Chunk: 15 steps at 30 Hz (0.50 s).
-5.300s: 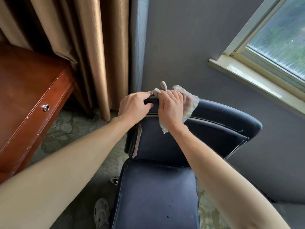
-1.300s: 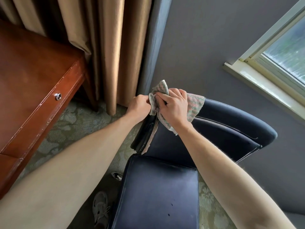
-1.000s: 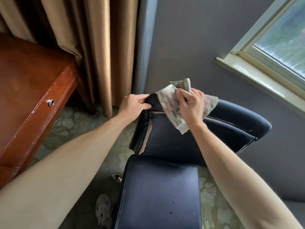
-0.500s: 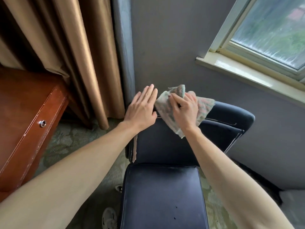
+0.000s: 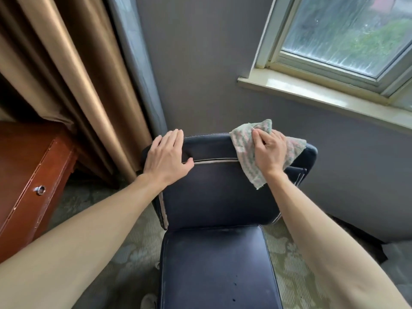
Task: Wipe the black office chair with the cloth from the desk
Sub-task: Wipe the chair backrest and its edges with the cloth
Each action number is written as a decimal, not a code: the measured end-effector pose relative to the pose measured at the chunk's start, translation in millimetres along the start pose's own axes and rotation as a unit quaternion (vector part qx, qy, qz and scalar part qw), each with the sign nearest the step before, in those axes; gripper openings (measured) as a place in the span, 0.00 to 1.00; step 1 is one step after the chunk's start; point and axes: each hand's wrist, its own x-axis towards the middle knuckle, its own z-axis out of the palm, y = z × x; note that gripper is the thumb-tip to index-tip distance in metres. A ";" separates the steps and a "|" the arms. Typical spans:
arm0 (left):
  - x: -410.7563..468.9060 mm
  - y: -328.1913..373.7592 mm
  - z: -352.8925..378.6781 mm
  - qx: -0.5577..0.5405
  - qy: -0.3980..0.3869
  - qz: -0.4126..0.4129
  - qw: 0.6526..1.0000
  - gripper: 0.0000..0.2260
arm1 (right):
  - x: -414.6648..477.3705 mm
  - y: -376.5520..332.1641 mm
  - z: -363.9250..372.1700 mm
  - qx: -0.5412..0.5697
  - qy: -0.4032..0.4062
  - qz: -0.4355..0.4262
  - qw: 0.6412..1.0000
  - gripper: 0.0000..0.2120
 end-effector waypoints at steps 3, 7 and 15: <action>11.3 28.0 3.7 0.033 -0.063 0.028 0.997 0.42 | -5.2 -12.1 7.3 0.002 0.027 -0.014 1.000 0.09; 39.6 82.6 12.7 0.028 -0.079 0.073 0.994 0.42 | -9.0 -12.2 4.8 0.016 -0.003 -0.059 0.998 0.09; 49.0 106.8 19.1 0.028 -0.067 0.051 0.996 0.40 | 8.7 45.4 -28.4 0.018 0.017 0.000 1.000 0.11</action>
